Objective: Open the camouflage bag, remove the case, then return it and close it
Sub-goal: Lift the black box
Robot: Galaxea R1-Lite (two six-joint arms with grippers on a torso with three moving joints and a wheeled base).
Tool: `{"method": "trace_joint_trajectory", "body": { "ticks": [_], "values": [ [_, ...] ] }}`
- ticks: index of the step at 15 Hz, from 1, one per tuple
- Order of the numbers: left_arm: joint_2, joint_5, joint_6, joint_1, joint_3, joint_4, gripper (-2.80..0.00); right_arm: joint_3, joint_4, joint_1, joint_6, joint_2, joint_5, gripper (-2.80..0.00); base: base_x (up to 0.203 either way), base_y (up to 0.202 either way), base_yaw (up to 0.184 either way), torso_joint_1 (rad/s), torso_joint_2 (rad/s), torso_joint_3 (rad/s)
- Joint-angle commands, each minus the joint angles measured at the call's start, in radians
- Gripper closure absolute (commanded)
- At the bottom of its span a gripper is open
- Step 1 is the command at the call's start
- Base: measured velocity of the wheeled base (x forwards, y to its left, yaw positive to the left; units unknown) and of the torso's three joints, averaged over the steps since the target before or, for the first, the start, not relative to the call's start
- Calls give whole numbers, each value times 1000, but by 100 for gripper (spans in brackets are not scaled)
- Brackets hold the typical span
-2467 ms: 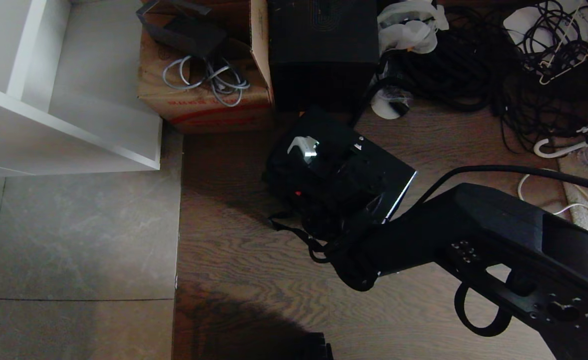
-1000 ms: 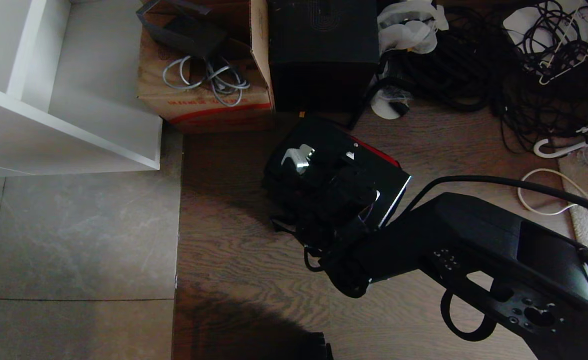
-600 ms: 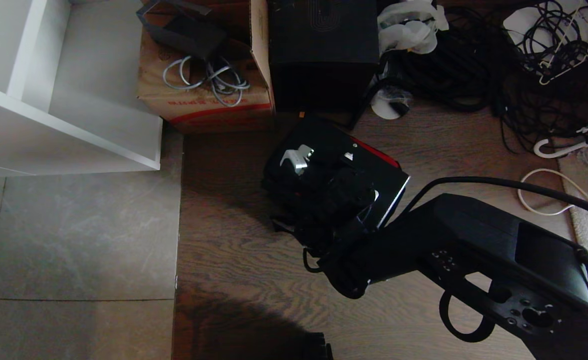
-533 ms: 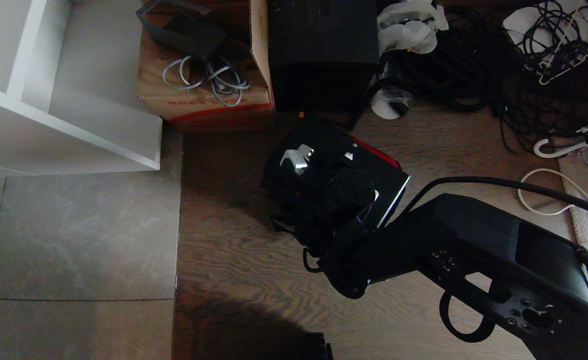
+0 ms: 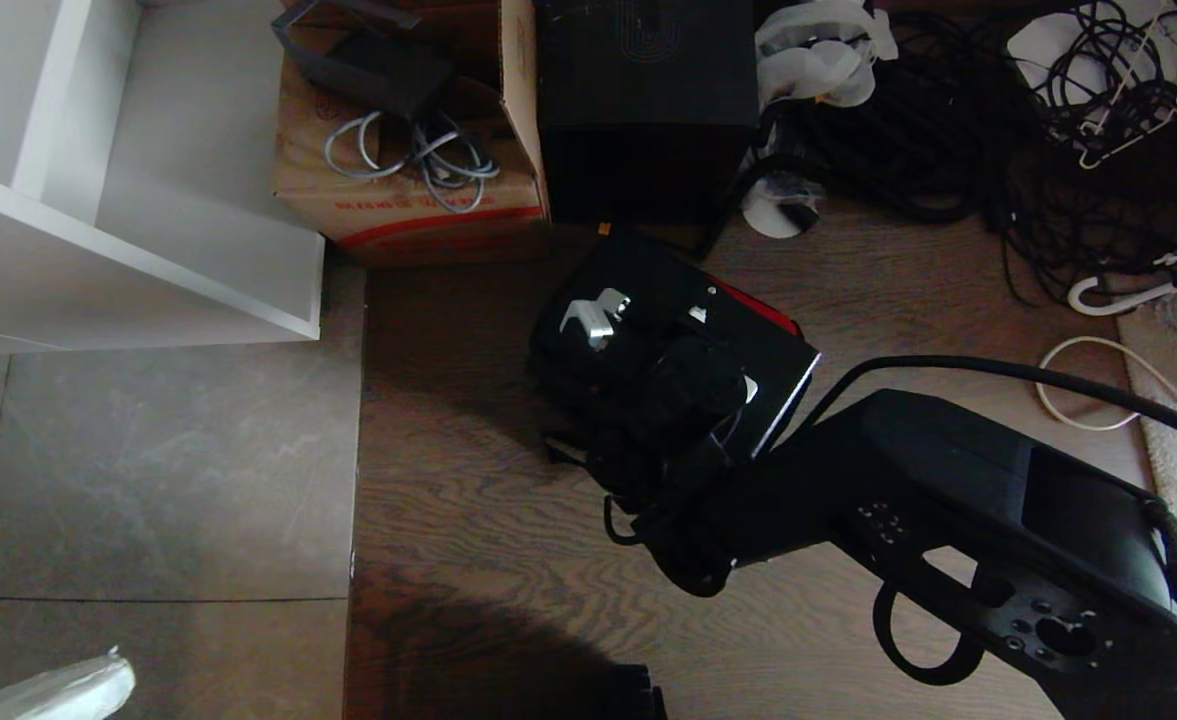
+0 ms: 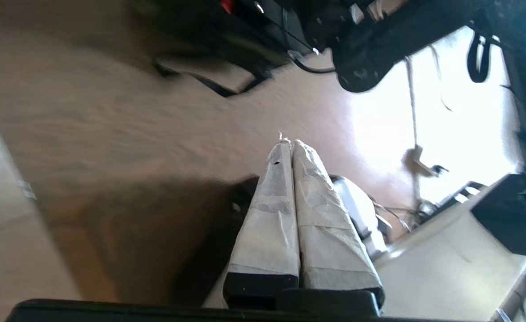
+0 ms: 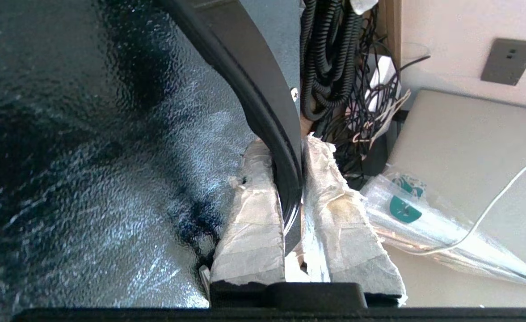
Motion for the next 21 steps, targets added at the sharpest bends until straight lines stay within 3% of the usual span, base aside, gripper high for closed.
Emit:
{"method": "trace_joint_trajectory", "body": {
  "ticks": [1,4,8,12,17,21],
  "values": [
    [119,-29,-1,-3,-14,-2,0,-1,-8,-1,-9,1,-7,0,0,0,0,0,0,0],
    [219,-49,-10,-8,-37,-29,0,0,-8,-1,-9,1,-10,0,0,0,0,0,0,0],
    [375,-47,-155,-59,-119,-144,0,0,-8,-1,-9,1,-10,0,0,0,0,0,0,0],
    [497,-35,-226,-105,-154,-270,0,-1,-8,-1,-9,4,-12,0,0,0,0,0,0,0],
    [668,26,-328,-121,-215,-350,0,0,-8,-1,-11,11,-55,0,0,0,0,0,0,0],
    [839,67,-521,-120,-202,-604,0,0,-8,-1,-9,13,-56,0,0,0,0,0,0,0]
  ]
}}
